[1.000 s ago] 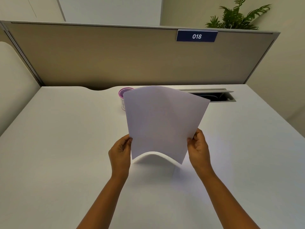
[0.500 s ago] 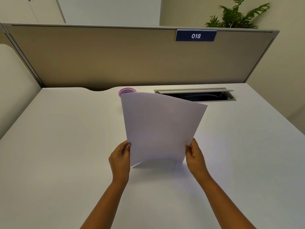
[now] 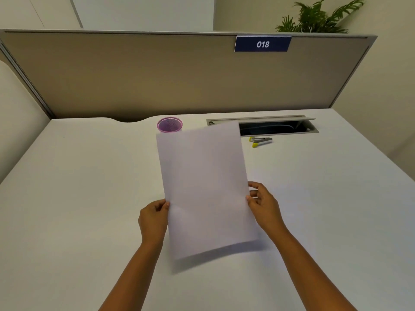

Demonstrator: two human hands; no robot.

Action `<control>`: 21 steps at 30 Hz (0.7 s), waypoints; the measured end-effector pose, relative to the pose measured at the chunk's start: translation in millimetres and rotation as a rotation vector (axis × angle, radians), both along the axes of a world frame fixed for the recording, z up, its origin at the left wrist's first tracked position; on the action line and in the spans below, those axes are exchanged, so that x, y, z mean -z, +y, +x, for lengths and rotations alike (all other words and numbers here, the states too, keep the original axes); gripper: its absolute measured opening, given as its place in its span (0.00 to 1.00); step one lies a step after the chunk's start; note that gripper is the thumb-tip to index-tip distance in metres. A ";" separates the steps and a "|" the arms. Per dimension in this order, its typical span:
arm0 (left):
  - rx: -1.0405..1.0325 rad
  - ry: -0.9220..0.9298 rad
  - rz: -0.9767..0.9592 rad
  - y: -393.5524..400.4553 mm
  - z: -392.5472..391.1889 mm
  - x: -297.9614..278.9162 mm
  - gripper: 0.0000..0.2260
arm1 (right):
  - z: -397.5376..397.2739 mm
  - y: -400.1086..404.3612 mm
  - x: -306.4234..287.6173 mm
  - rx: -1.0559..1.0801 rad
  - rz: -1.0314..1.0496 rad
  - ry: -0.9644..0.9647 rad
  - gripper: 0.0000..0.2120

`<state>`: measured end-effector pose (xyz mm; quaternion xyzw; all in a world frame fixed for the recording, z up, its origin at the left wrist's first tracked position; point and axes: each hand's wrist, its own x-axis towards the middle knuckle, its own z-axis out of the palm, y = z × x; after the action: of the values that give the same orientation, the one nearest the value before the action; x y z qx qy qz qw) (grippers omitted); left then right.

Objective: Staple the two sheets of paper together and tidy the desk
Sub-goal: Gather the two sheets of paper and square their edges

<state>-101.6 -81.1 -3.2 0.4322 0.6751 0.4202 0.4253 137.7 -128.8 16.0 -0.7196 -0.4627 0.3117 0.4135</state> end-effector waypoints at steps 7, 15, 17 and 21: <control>0.067 -0.028 -0.214 -10.7 -8.6 29.4 0.07 | 29.6 -16.7 40.4 0.141 -0.246 0.037 0.19; 0.066 -0.057 -0.308 -12.7 -12.2 43.1 0.07 | 77.5 -43.5 45.8 0.564 -0.699 -0.504 0.37; 0.055 -0.063 -0.314 -13.5 -11.5 44.4 0.06 | 80.0 -39.0 49.0 0.550 -0.731 -0.514 0.38; 0.048 -0.046 -0.311 -13.4 -11.2 45.3 0.06 | 87.3 -26.7 47.8 0.558 -0.760 -0.406 0.41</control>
<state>-112.8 -94.5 -48.5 0.3675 0.7117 0.3100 0.5123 225.0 -155.5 -31.8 -0.9611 -0.1782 0.1898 0.0922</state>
